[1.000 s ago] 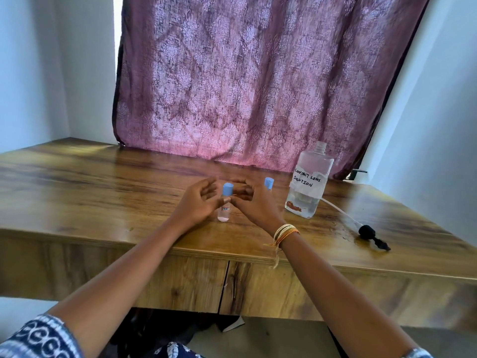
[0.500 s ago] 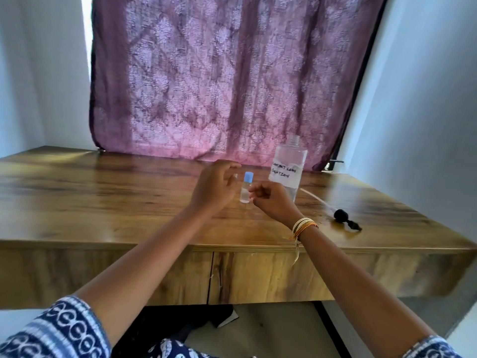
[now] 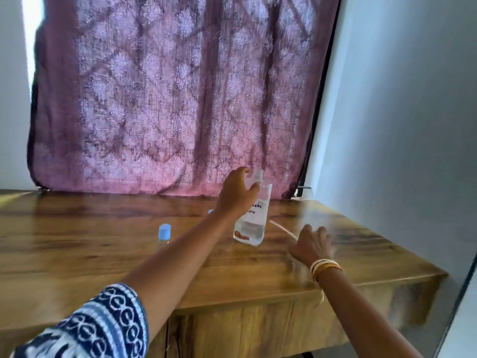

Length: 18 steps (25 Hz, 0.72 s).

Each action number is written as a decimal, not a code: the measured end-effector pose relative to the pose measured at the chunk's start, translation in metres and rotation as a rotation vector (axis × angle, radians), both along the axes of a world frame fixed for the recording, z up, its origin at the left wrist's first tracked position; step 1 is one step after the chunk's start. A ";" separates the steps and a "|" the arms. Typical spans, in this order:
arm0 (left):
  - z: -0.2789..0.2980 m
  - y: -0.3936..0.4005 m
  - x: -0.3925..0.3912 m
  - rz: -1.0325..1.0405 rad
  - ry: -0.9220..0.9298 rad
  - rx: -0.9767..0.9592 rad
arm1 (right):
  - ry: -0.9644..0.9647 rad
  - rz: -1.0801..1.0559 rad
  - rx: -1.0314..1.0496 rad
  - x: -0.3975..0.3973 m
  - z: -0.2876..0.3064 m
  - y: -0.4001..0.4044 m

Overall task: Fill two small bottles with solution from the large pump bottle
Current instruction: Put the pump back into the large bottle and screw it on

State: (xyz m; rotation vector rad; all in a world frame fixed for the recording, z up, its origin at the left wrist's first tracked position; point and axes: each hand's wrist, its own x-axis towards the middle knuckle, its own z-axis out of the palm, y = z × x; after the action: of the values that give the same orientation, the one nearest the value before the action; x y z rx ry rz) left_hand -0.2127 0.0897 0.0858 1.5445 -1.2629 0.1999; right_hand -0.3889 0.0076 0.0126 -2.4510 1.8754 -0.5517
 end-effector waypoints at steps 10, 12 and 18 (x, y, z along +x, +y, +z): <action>0.018 -0.062 0.018 -0.010 0.171 0.075 | -0.090 0.147 -0.033 -0.002 0.000 -0.032; 0.016 -0.056 0.020 -0.013 0.153 0.030 | -0.259 0.174 -0.055 -0.002 0.012 -0.031; 0.013 -0.031 0.011 -0.017 0.070 -0.006 | -0.722 0.298 0.043 0.007 0.068 -0.030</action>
State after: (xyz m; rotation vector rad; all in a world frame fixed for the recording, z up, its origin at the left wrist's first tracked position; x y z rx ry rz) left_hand -0.2012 0.0587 0.0990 1.5226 -1.2184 0.1373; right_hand -0.3821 -0.0223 0.0803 -2.0301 1.1999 -1.1534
